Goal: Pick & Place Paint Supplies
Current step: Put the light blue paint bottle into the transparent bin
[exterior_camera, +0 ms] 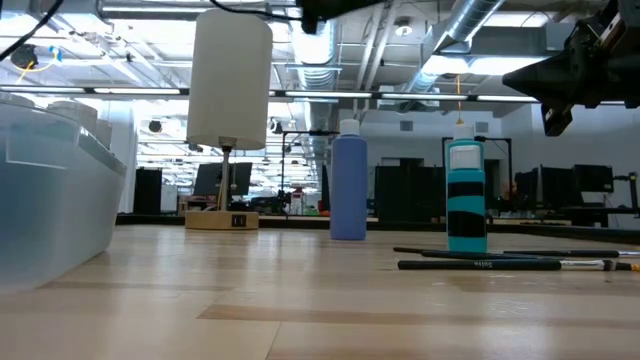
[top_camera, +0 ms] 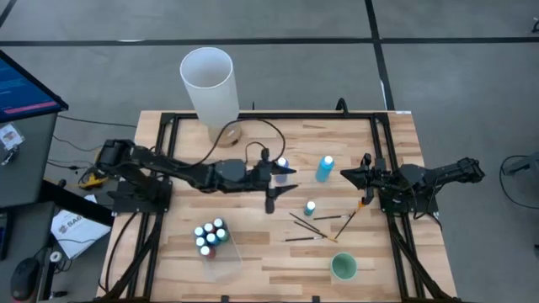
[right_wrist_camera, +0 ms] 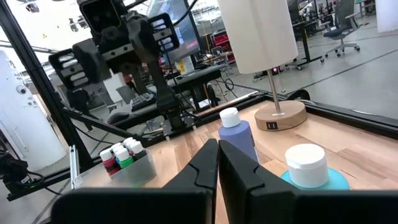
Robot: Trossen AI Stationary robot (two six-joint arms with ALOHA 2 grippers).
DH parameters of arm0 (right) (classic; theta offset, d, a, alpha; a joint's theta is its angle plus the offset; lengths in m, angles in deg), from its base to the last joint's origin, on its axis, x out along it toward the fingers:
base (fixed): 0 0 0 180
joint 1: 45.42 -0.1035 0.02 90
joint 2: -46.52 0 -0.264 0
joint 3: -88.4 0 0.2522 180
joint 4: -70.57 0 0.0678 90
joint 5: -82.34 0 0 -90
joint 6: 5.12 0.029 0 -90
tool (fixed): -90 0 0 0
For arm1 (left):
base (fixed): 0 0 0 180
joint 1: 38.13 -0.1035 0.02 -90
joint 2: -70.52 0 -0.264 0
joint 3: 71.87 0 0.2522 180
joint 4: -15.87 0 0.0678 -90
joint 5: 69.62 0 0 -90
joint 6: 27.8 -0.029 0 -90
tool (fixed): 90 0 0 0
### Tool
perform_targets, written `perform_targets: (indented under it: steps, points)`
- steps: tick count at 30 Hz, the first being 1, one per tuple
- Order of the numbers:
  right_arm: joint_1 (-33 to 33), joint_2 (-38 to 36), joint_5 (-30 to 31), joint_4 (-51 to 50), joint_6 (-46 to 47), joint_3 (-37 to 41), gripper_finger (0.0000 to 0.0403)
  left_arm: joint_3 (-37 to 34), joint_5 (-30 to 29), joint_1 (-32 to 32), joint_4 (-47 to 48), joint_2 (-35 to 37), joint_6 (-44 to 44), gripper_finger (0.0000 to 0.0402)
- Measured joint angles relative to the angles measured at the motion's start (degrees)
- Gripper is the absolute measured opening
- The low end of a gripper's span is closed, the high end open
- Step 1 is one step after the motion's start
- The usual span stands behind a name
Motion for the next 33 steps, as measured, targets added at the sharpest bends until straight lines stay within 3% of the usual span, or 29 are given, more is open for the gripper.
perform_targets:
  steps: [11,21,29,33]
  points:
    - [0.0,0.0,0.0,0.0,0.0,0.0,0.0008,0.0,-0.2,-2.4,0.5,-8.9,0.2,0.0256]
    - [0.0,0.0,0.0,0.0,0.0,0.0,0.0008,0.0,-0.1,-2.2,-4.2,-11.3,5.0,0.0259]
    - [0.0,0.0,0.0,0.0,0.0,0.0,0.0008,0.1,5.2,-2.3,-9.0,-12.9,7.7,0.0268]
    - [0.0,0.0,0.0,0.0,0.0,0.0,0.0008,3.4,7.1,-2.3,-9.0,-16.5,7.6,0.0271]
